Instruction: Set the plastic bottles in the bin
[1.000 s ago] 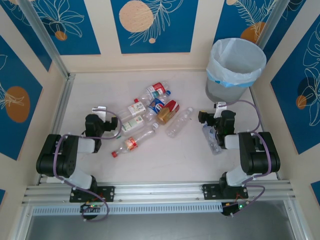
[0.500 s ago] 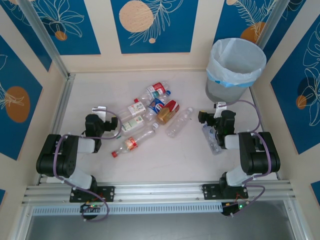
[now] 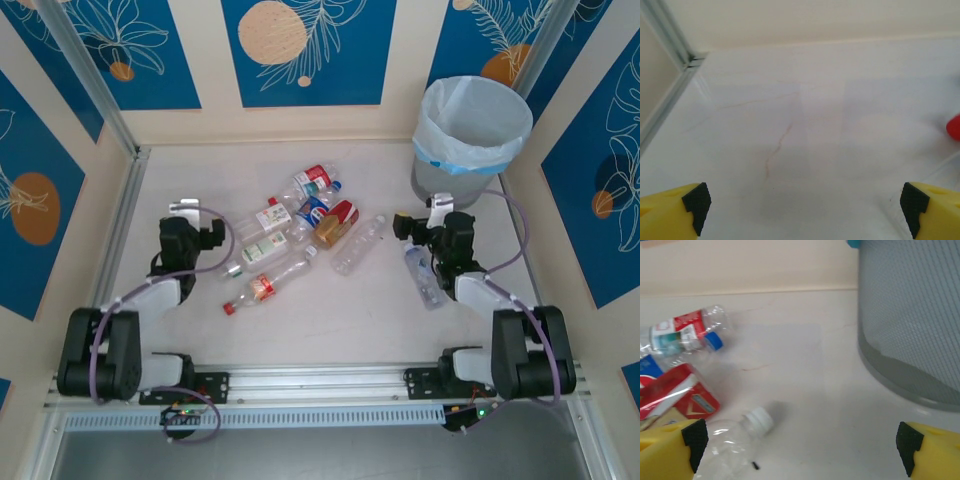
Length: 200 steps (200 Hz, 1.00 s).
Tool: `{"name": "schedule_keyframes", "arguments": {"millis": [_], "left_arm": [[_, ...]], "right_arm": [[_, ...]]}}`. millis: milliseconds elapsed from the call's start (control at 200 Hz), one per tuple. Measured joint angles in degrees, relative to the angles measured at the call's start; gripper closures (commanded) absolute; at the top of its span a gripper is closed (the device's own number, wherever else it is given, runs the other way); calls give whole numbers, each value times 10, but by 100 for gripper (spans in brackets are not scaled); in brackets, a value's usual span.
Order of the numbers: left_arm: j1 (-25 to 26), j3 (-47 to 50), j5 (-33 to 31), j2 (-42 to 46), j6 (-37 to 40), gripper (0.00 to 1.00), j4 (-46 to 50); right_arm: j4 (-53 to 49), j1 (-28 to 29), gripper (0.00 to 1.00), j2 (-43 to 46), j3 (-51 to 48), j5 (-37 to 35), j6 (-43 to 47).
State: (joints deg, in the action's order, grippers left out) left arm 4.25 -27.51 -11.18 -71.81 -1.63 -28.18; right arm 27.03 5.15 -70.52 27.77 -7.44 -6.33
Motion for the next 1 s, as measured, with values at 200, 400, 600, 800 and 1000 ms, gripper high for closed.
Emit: {"name": "schedule_keyframes", "arguments": {"millis": [200,400,600,800,1000], "left_arm": [[1,-69,-87,119,-141,1,213],[11,-158,-84,163,-293,1,428],[47,-169,31,162,-355,1,535],[149,-193,75,145,-348,1,547],[169,-227,119,135,-313,1,537]], "right_arm": [[-156,94,1,76,84,-36,-50],[-261,115,1,128,118,-63,-182],[-465,102,1,111,191,-76,-213],[-613,79,1,75,229,-76,-205],[-674,38,1,24,230,-41,-183]]}}
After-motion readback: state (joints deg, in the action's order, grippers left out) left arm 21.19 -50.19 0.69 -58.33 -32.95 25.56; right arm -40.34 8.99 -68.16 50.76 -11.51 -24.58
